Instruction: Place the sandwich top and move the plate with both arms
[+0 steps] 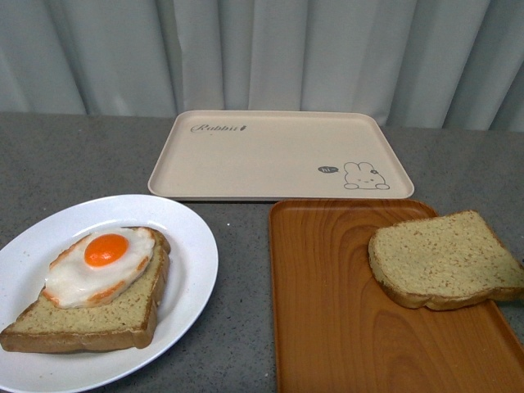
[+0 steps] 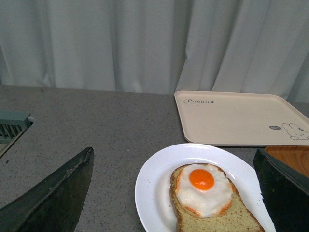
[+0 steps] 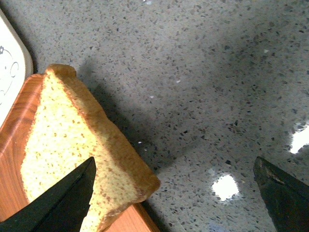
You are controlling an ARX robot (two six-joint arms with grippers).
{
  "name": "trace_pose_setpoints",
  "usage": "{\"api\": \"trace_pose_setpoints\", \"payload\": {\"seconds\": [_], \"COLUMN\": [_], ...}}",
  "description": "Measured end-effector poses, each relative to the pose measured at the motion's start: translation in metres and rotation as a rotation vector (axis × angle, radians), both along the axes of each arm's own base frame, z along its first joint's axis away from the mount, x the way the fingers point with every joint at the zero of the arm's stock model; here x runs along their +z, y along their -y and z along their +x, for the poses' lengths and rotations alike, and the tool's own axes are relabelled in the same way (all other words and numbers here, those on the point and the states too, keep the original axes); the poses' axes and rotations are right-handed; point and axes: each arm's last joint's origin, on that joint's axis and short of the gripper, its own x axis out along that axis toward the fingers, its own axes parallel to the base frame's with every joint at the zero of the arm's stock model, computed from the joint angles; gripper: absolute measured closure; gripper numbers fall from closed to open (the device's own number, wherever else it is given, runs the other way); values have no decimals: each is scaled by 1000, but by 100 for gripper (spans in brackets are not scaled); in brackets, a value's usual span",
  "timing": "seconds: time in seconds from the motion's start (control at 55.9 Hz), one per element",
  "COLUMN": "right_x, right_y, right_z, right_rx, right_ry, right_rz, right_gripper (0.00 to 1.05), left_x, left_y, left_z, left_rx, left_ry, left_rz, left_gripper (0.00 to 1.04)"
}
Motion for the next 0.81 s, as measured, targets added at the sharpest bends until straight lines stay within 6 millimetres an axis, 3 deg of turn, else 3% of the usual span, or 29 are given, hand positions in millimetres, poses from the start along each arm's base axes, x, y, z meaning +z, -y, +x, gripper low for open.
{"api": "trace_pose_setpoints", "payload": {"seconds": [0.806], "right_x": [-2], "right_y": [-36], "right_z": [29], "right_rx": [79], "right_ry": [3], "right_rz": [-8], "right_gripper": [9], "left_x": [0], "left_y": [0], "left_z": [0], "left_rx": [0], "left_ry": [0], "left_rz": [0], "left_gripper": [6]}}
